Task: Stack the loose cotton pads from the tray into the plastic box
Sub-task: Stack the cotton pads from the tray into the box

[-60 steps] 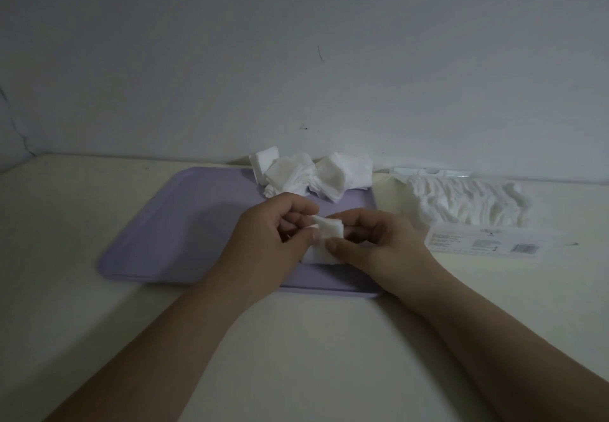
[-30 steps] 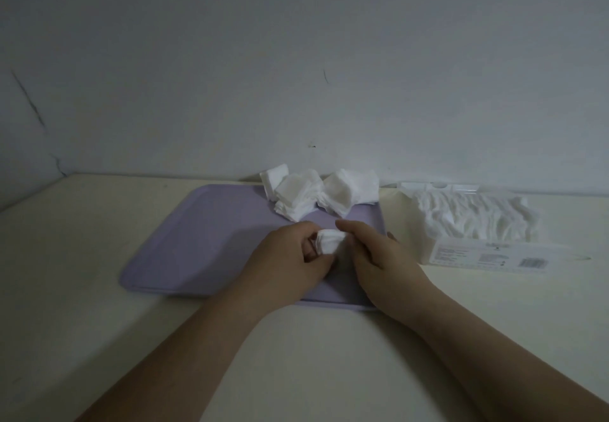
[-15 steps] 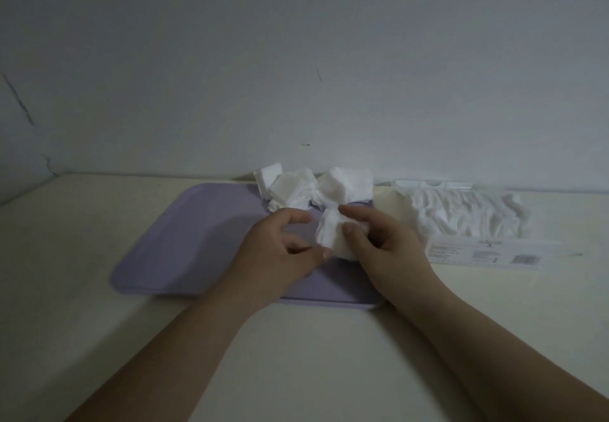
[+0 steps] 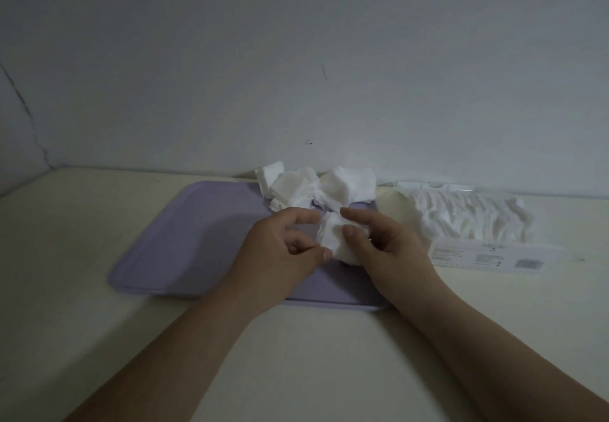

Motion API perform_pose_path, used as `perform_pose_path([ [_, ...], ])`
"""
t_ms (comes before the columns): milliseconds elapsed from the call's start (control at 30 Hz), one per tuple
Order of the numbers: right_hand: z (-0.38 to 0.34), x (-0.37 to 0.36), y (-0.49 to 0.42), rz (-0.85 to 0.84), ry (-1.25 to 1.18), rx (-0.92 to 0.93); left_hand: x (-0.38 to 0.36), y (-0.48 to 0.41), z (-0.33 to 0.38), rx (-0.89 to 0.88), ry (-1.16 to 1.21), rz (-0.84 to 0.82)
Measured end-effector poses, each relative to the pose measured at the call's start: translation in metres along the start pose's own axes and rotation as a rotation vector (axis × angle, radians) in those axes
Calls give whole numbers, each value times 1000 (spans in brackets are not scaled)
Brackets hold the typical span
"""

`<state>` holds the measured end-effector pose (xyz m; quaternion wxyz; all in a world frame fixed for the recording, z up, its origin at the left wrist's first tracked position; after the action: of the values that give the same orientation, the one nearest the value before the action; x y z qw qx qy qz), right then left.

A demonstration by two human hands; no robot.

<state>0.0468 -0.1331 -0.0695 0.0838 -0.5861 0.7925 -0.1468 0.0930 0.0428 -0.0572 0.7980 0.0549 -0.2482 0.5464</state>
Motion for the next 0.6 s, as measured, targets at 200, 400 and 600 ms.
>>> perform_pose_path([
  [200,4,0,0,-15,-15,-43,1,1,2,-68,-57,66],
  [400,8,2,-2,12,19,-60,2,1,1,-102,-109,112],
  [600,5,2,0,5,-23,-37,3,5,7,-72,-91,85],
])
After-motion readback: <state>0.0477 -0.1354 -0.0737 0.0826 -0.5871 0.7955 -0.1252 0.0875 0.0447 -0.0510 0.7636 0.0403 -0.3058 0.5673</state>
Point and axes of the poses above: each hand's wrist, its own y-axis away from the middle knuckle, its own x-axis out of the back of the hand, z = x × y, the point moved 6 cm from there along -y, towards the middle knuckle, and after that the axes turned 12 degrees about -y, right-handed, at the moved point
